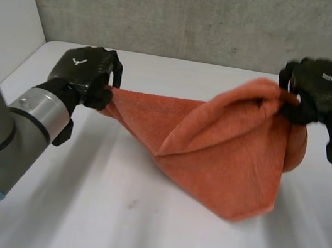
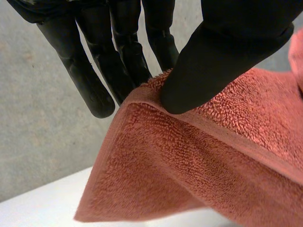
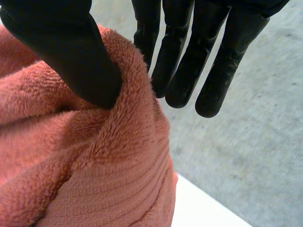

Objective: Fold the laundry

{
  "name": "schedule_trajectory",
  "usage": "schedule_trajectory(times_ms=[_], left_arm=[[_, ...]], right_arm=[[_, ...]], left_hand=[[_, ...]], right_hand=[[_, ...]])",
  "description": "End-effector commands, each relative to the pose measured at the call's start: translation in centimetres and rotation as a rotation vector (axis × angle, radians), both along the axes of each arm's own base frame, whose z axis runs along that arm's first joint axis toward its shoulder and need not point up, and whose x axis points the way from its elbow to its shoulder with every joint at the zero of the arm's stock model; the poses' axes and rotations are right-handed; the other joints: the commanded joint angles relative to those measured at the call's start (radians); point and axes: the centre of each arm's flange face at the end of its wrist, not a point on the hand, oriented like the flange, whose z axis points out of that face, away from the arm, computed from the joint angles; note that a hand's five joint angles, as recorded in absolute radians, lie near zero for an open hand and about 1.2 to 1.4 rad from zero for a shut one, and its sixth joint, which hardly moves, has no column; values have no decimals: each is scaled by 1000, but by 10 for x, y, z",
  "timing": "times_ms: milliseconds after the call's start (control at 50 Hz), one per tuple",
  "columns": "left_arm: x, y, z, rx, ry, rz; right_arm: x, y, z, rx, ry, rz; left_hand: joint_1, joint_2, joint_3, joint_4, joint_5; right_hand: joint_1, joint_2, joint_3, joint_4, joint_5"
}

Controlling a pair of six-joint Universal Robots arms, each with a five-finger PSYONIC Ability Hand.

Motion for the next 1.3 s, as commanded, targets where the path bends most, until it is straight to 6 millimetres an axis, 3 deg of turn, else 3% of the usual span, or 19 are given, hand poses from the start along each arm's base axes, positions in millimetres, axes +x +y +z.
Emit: schedule_trajectory(times_ms=[20,60,80,120,140,160,240,340,400,480,620,780,1020,1080,1160,1180,1240,1280,1300], left_arm=[[7,15,-2,23,-13,-2],[9,18,-8,44,-24,0],[9,18,-8,45,-24,0],[10,20,-13,62,-33,0],[10,20,-13,62,-33,0],[10,20,-16,69,-37,-2],[10,22,-19,83,-44,-3],[11,29,-24,105,-55,-9],[12,31,-26,112,-61,-11],[14,36,-30,133,-71,-14],[18,42,-30,143,-78,-11],[20,46,-36,161,-87,-10],[23,41,-41,172,-97,5],[25,33,-47,188,-103,23],[26,15,-49,188,-101,50],[26,15,-49,188,-101,50],[22,-2,-42,150,-91,59],[18,-12,-33,108,-93,59],[13,-25,-17,39,-94,59]], right_arm=[[-10,34,-43,146,274,112],[-14,54,-60,242,405,166],[-14,54,-60,242,405,167],[-20,61,-60,283,480,190],[-20,61,-60,283,480,190],[-21,58,-55,283,471,179],[-22,47,-40,265,392,132],[-18,30,-12,271,196,94],[-17,26,-10,277,171,93],[-11,5,-28,367,164,110],[10,7,-55,553,219,183],[27,-11,-91,632,297,209],[33,-19,-117,721,320,232],[33,-20,-121,735,325,235],[36,-31,-107,658,327,232],[36,-31,-107,658,327,232],[38,-47,-83,542,305,192],[41,-69,-38,325,251,122],[41,-69,-37,324,251,122]], left_hand=[[228,179,191,192,206],[228,179,191,192,206],[228,179,191,192,206],[228,179,191,192,206],[228,179,191,192,206],[228,179,191,192,206],[228,179,191,192,206],[228,179,191,192,206],[228,179,191,192,206],[228,179,191,192,206],[228,179,191,192,206],[228,179,191,192,206],[228,179,191,192,206],[228,179,191,192,206],[228,179,191,192,206],[228,179,191,192,206],[228,179,191,192,206],[228,179,191,192,206],[228,179,191,192,206]], right_hand=[[479,216,211,203,269],[121,-142,-146,-154,-89],[119,-144,-149,-157,-91],[-217,-480,-485,-492,-427],[-219,-482,-486,-494,-429],[-405,-668,-672,-680,-615],[-492,-755,-759,-767,-702],[-463,-725,-730,-738,-673],[-451,-714,-718,-726,-661],[-416,-678,-683,-691,-626],[-348,-611,-616,-623,-558],[-290,-552,-557,-565,-500],[-166,-429,-434,-441,-376],[-25,-288,-293,-300,-235],[477,215,210,202,267],[479,216,211,203,269],[479,216,211,203,269],[479,216,211,203,269],[479,216,211,203,269]])
